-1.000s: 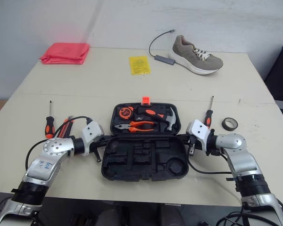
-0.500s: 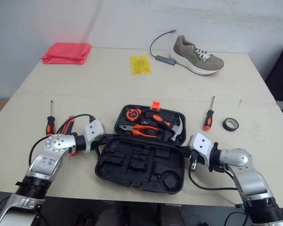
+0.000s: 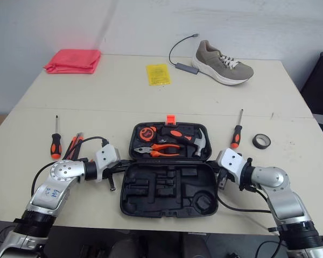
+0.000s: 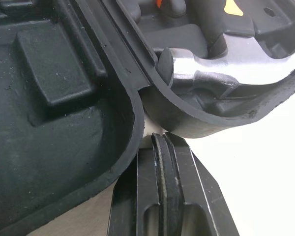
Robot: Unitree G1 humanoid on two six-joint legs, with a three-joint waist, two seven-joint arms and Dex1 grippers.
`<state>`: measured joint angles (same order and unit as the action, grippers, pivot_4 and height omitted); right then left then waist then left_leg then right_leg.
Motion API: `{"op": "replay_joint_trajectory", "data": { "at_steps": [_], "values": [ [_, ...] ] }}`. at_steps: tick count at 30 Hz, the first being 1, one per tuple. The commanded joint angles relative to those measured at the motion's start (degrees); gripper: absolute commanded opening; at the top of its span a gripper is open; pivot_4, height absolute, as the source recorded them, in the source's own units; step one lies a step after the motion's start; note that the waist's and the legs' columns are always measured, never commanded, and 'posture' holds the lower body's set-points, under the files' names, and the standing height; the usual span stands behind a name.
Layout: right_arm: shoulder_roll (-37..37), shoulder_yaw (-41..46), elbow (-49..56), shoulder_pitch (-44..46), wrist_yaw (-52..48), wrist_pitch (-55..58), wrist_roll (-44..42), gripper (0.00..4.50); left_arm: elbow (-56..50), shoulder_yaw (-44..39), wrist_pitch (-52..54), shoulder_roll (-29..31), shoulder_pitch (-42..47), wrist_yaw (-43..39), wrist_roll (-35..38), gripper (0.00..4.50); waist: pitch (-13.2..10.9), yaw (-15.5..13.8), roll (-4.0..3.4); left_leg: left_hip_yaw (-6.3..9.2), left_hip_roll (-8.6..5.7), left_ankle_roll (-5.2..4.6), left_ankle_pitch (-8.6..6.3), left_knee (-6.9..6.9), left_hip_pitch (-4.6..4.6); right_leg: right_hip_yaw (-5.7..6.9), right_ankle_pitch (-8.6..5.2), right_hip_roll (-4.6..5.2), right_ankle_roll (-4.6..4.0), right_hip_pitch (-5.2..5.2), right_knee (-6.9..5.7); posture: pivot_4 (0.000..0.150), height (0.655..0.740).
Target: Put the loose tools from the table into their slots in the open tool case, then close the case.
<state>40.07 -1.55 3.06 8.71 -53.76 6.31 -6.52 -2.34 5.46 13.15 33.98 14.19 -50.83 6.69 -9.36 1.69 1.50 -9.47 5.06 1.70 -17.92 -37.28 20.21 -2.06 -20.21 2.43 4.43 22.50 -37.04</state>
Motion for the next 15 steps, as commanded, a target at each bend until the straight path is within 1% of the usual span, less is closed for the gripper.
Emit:
{"op": "replay_joint_trajectory", "data": {
  "at_steps": [1,5,6,7,10,14,15],
  "values": [
    [0.88,0.93,1.32,0.82,-0.73,-1.43,-1.1,0.0,-0.88,0.59,0.31,0.74,-1.78,-0.62,0.19,0.06,0.0,0.02,0.0,0.0,0.0,0.0,0.0,0.0,0.0,0.0,0.0,0.0,0.0,0.0,0.0,0.15,0.74],
    [1.17,2.33,1.88,-0.15,-0.46,-1.73,-1.58,0.0,-2.08,-2.9,0.89,2.04,-3.07,-0.82,2.42,0.06,0.0,0.21,0.0,-0.01,0.06,0.02,-0.01,0.02,-0.01,-0.01,0.0,-0.03,0.0,0.0,0.01,0.15,0.74],
    [1.3,2.95,2.07,-0.49,-0.23,-1.69,-1.9,0.0,-2.54,-3.89,0.99,2.26,-3.4,-0.97,3.41,0.06,0.0,0.22,0.0,-0.01,0.08,0.03,-0.01,0.03,-0.01,-0.01,0.0,-0.04,0.0,0.0,0.01,0.15,0.74],
    [1.65,4.35,2.63,-1.45,-0.3,-2.06,-2.85,0.0,-3.71,-5.92,1.14,2.54,-4.36,-2.02,6.03,0.06,0.0,0.21,0.0,-0.01,0.09,0.03,-0.01,0.03,-0.01,-0.01,0.0,-0.04,0.0,0.01,0.0,0.15,0.74],
    [3.64,11.23,4.77,-6.95,-1.53,-3.95,-6.66,0.0,-6.81,-13.83,1.8,4.13,-8.18,-5.01,14.17,0.06,-0.02,0.09,0.01,0.0,0.33,0.04,-0.02,0.07,0.03,0.0,0.0,-0.02,-0.01,0.06,0.02,0.15,0.74],
    [5.1,20.54,6.74,-14.94,-2.09,-4.84,-10.53,0.0,-8.13,-22.81,4.07,8.18,-13.87,-7.06,19.4,0.06,-0.02,0.01,0.02,0.01,0.36,0.04,-0.04,0.05,0.04,0.01,0.0,-0.01,-0.01,0.02,0.08,0.15,0.74],
    [4.86,23.9,6.88,-17.63,-1.85,-5.28,-11.47,0.32,-8.14,-25.94,4.9,9.19,-15.42,-7.2,20.82,0.29,-0.02,0.02,0.02,0.02,0.36,0.05,-0.05,0.08,-0.02,0.01,0.0,-0.01,-0.01,-0.05,0.11,0.15,0.74]
  ]
}}
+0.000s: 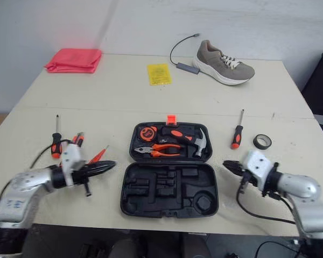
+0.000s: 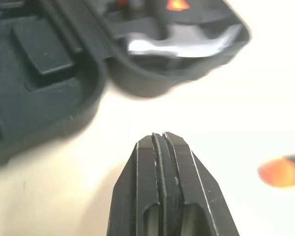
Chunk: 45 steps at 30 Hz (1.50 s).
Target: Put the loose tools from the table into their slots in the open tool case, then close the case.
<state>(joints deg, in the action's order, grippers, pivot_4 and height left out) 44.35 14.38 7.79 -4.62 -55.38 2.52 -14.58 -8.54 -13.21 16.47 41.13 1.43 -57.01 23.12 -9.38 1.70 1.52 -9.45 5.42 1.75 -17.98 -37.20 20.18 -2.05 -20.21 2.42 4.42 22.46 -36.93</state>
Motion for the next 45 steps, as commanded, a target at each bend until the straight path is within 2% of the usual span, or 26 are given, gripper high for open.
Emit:
{"op": "replay_joint_trajectory", "data": {
  "at_steps": [1,2,5,8,9,10,15,19,25,31,36,45],
  "values": [
    [0.2,10.8,2.1,-6.62,0.0,-1.93,-4.21,0.7,-1.53,-9.88,1.92,2.94,-3.87,-0.93,5.14,0.6,0.0,0.01,0.0,-0.01,-0.01,-0.01,0.0,0.03,0.0,0.0,0.0,0.01,0.0,0.0,0.02,0.15,0.74],
    [-0.08,12.61,2.11,-8.16,0.2,-2.2,-4.77,1.02,-1.25,-11.52,2.1,3.55,-4.67,-0.83,5.66,0.95,0.0,0.04,0.01,0.0,-0.01,-0.03,-0.02,0.04,0.01,0.0,0.0,0.01,-0.01,0.0,0.03,0.15,0.74],
    [-0.77,17.85,0.55,-13.54,0.35,-4.89,-4.71,2.44,3.51,-17.33,-0.14,4.88,-6.12,0.73,4.62,2.23,0.0,0.11,0.02,-0.01,-0.03,-0.05,-0.14,0.05,-0.01,0.0,-0.01,0.01,-0.01,-0.01,0.07,0.15,0.74],
    [-2.4,24.59,-5.0,-17.89,0.64,-8.87,-5.69,4.11,14.81,-26.73,-2.69,7.62,-5.76,3.19,4.32,3.76,0.02,0.18,0.05,-0.01,-0.07,-0.02,-0.19,0.09,-0.05,0.01,-0.02,-0.01,-0.05,-0.02,0.1,0.15,0.74],
    [-2.52,26.72,-7.64,-18.92,0.45,-9.88,-6.18,4.5,18.7,-29.67,-3.28,9.11,-5.87,3.9,4.1,4.22,-0.02,0.28,0.12,-0.01,-0.07,0.0,-0.21,0.1,-0.05,0.02,-0.04,-0.01,-0.07,-0.02,0.11,0.15,0.74],
    [-2.49,27.93,-9.41,-19.5,0.26,-10.59,-6.58,4.5,21.23,-31.29,-3.8,10.16,-5.94,4.21,3.99,4.47,-0.05,0.46,0.17,-0.01,-0.06,0.02,-0.24,0.12,-0.05,0.03,-0.07,-0.02,-0.13,0.02,0.11,0.15,0.74],
    [-1.78,30.65,-20.28,-20.1,-1.66,-19.55,-6.02,4.5,39.19,-38.19,-9.89,15.84,-7.38,9.56,0.37,4.47,-0.01,1.7,0.24,-0.14,0.07,-0.17,-0.42,0.14,-0.09,0.04,-0.1,0.05,-0.18,-0.01,0.16,0.15,0.74],
    [-1.36,31.16,-25.85,-18.39,-1.88,-24.24,-6.84,4.5,41.76,-38.34,-11.49,15.64,-9.55,9.44,0.53,4.47,-0.01,2.28,0.24,-0.35,0.1,-0.22,-0.5,0.29,-0.29,0.04,-0.1,0.05,-0.19,-0.02,0.14,0.15,0.74],
    [-2.36,28.16,-21.81,-15.53,-2.01,-21.44,-10.57,4.5,35.55,-36.86,-9.05,12.57,-10.12,10.14,2.16,4.47,0.03,2.6,0.3,-0.3,0.12,0.04,-0.64,0.3,-0.38,-0.04,-0.1,0.09,-0.19,-0.11,0.09,0.15,0.74],
    [-4.81,20.44,-7.32,-9.88,-0.04,-14.42,-15.42,4.5,20.56,-33.77,6.57,9.59,-8.8,15.85,6.52,4.47,0.02,2.83,0.28,-0.26,0.16,0.12,-0.52,0.3,-0.36,-0.04,-0.1,0.05,-0.19,-0.11,0.03,0.15,0.74],
    [-6.24,14.09,2.12,-5.34,0.97,-9.92,-18.06,4.5,8.67,-31.83,19.63,7.59,-5.82,25.34,8.4,4.47,-0.01,2.7,0.25,-0.25,0.16,0.15,-0.4,0.28,-0.32,-0.06,-0.1,-0.01,-0.18,-0.07,0.01,0.15,0.74],
    [-6.34,6.25,11.48,0.23,-1.05,-3.24,-23.16,4.5,0.33,-28.7,40.39,5.01,2.56,43.18,6.6,4.47,0.0,2.1,0.27,-0.26,0.16,0.14,-0.37,0.11,-0.3,-0.1,-0.09,-0.07,-0.16,-0.06,-0.05,0.15,0.74]
  ]
}}
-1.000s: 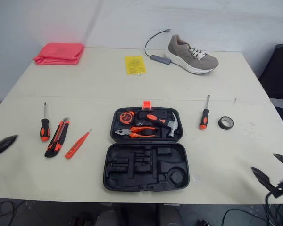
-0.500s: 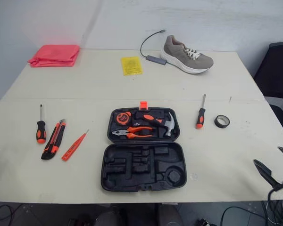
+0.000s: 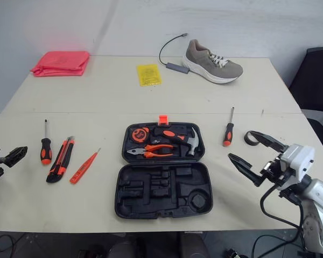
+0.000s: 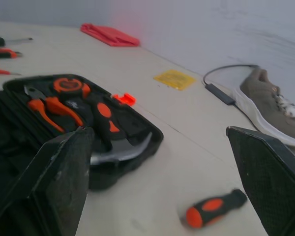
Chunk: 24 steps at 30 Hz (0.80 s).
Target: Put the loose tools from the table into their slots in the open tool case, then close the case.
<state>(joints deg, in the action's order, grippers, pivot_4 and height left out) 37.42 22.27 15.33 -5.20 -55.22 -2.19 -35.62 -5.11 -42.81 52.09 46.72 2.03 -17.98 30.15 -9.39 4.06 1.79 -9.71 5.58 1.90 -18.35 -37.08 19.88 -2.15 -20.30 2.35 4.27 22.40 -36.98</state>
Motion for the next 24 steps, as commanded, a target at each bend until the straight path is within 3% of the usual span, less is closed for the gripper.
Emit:
{"op": "replay_joint_trajectory", "data": {
  "at_steps": [1,9,24],
  "values": [
    [0.52,-3.02,4.68,1.3,-1.99,1.47,-1.79,4.5,-3.2,2.19,5.55,-1.21,3.27,5.1,-0.75,4.47,0.0,-0.52,0.0,0.0,-0.01,0.0,0.0,0.0,0.0,0.0,0.0,-0.01,0.0,0.01,0.0,0.15,0.74],
    [-0.47,-6.6,5.69,2.5,-2.36,1.69,-0.37,4.5,-3.04,8.12,8.05,-4.08,8.1,8.31,-3.1,4.47,-0.01,-1.11,0.04,-0.04,-0.01,0.01,0.02,-0.18,0.15,0.0,0.0,-0.06,0.0,0.09,-0.02,0.15,0.74],
    [-1.69,-7.68,5.59,2.58,-2.06,0.43,1.65,4.5,10.13,16.38,3.75,-5.63,17.38,9.19,-9.96,4.47,0.0,-1.88,0.06,-0.08,-0.21,0.03,0.1,-0.28,0.19,0.04,0.02,-0.13,0.03,0.15,-0.09,0.15,0.74]
  ]
}}
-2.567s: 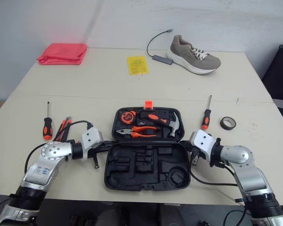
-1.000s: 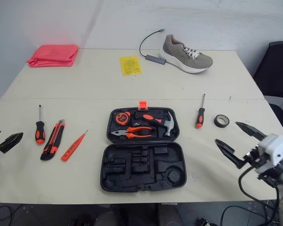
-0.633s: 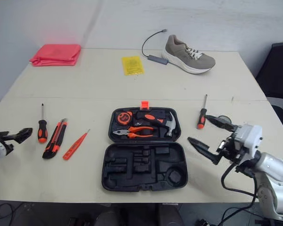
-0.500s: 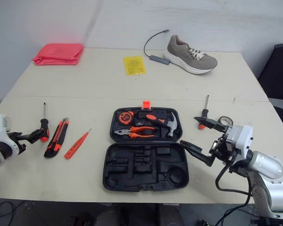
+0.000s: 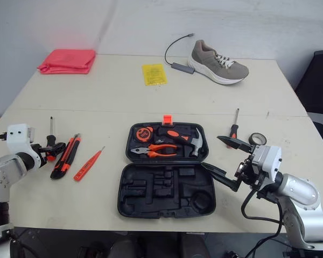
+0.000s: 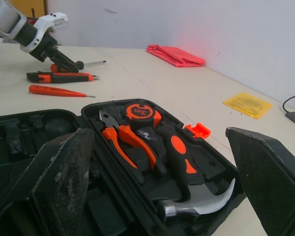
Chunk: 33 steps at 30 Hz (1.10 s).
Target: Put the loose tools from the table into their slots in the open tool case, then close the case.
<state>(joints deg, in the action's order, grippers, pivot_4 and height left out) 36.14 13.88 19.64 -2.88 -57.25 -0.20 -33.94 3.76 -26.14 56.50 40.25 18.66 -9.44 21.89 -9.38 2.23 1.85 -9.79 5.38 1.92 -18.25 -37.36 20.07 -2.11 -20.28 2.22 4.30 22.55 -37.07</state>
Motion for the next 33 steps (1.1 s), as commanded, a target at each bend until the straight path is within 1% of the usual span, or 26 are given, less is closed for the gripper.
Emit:
{"op": "replay_joint_trajectory", "data": {
  "at_steps": [1,5,6,8,11,14,17,19,22,25,28,31,33],
  "values": [
    [-0.52,0.72,1.23,0.23,0.07,-1.68,0.13,4.5,1.75,-0.36,-0.56,0.88,0.85,0.87,-2.04,4.47,0.0,-0.1,0.0,-0.01,0.0,0.0,0.0,0.0,0.0,0.0,0.0,0.0,0.0,0.0,0.0,0.15,0.74],
    [-0.93,0.84,1.24,-0.01,0.41,-1.95,0.65,4.5,1.92,-0.44,0.08,1.08,0.13,0.63,-2.85,4.47,0.0,-0.33,0.0,-0.02,0.02,0.0,0.0,-0.03,0.0,0.02,0.0,-0.01,0.0,0.01,-0.02,0.15,0.74],
    [-0.99,0.85,1.26,-0.11,0.48,-2.0,0.74,4.5,1.81,-0.51,0.25,1.04,-0.18,0.54,-2.97,4.22,0.0,-0.38,0.01,-0.02,0.02,0.0,0.0,-0.04,0.0,0.02,0.0,-0.01,0.0,0.01,-0.04,0.15,0.74],
    [-1.09,0.83,1.3,-0.29,0.53,-2.07,0.85,4.5,2.05,-0.78,0.54,0.84,-0.52,0.5,-3.0,3.65,0.01,-0.39,0.0,-0.03,0.02,0.0,0.0,-0.05,-0.01,0.01,0.0,0.0,0.0,0.01,-0.05,0.15,0.74],
    [-1.22,0.81,0.98,-0.52,0.23,-2.49,0.99,4.5,3.03,-1.39,0.81,0.46,-0.36,0.6,-2.87,2.18,0.01,-0.35,0.0,-0.04,0.03,0.0,0.0,-0.04,-0.04,0.02,0.0,-0.01,0.0,0.01,-0.08,0.15,0.74],
    [-1.52,0.68,-0.24,-0.58,-0.48,-3.53,1.35,4.5,4.33,-2.35,0.58,0.16,0.18,0.78,-2.67,0.83,0.01,-0.34,0.0,-0.08,0.03,0.01,0.01,-0.03,-0.09,0.01,0.0,-0.03,0.0,0.01,-0.12,0.15,0.74],
    [-1.69,0.63,-2.01,-0.48,-1.59,-4.88,1.56,4.5,4.85,-3.37,-1.2,0.35,0.05,0.23,-2.57,0.82,0.01,-0.31,0.0,-0.2,0.03,0.02,0.01,0.03,-0.26,0.02,0.0,-0.04,0.0,-0.04,-0.15,0.15,0.74],
    [-1.78,0.57,-2.72,-0.36,-2.2,-5.55,1.51,4.5,4.18,-4.96,-4.28,-0.3,0.08,-0.23,-1.92,0.82,0.0,-0.27,0.01,-0.23,0.04,0.02,0.01,0.05,-0.28,0.02,0.0,-0.05,0.0,-0.03,-0.16,0.15,0.74],
    [-1.7,0.16,-2.99,-0.09,-3.54,-5.34,0.31,4.5,1.72,-6.06,-12.74,-0.22,-0.23,-5.52,-0.22,0.82,-0.02,-0.44,0.05,-0.22,0.07,0.03,0.01,0.04,-0.25,0.03,0.0,-0.06,0.0,-0.02,-0.15,0.15,0.74],
    [-1.87,-0.17,-1.68,0.3,-4.55,-4.17,-2.04,4.5,-2.04,-5.05,-18.45,0.88,-0.25,-14.57,2.97,0.82,-0.02,-0.62,0.13,-0.21,0.13,0.03,0.01,0.01,-0.19,0.07,0.0,-0.06,0.0,-0.01,-0.14,0.15,0.74],
    [-1.37,-0.97,1.42,0.69,-4.94,-2.51,-3.81,4.5,-6.96,-2.03,-24.58,2.35,-0.32,-25.65,5.78,0.82,-0.02,-0.71,0.14,-0.2,0.17,0.02,0.01,0.0,-0.16,0.09,0.0,0.0,0.0,-0.02,-0.12,0.15,0.74],
    [-0.5,-1.45,4.1,0.71,-4.92,-0.75,-4.53,4.5,-11.58,3.37,-32.47,4.63,-1.26,-39.2,7.11,0.82,-0.02,-0.65,0.12,-0.2,0.15,0.03,0.0,0.03,-0.11,0.11,0.0,-0.02,0.0,-0.02,-0.06,0.15,0.74],
    [0.21,-1.21,4.63,0.46,-4.78,-0.14,-4.16,4.5,-13.93,7.81,-35.93,6.53,-1.42,-46.14,6.64,0.82,-0.02,-0.62,0.11,-0.22,0.06,0.03,0.0,0.05,-0.11,0.11,0.0,-0.03,0.0,-0.02,-0.03,0.15,0.74]
  ]
}}
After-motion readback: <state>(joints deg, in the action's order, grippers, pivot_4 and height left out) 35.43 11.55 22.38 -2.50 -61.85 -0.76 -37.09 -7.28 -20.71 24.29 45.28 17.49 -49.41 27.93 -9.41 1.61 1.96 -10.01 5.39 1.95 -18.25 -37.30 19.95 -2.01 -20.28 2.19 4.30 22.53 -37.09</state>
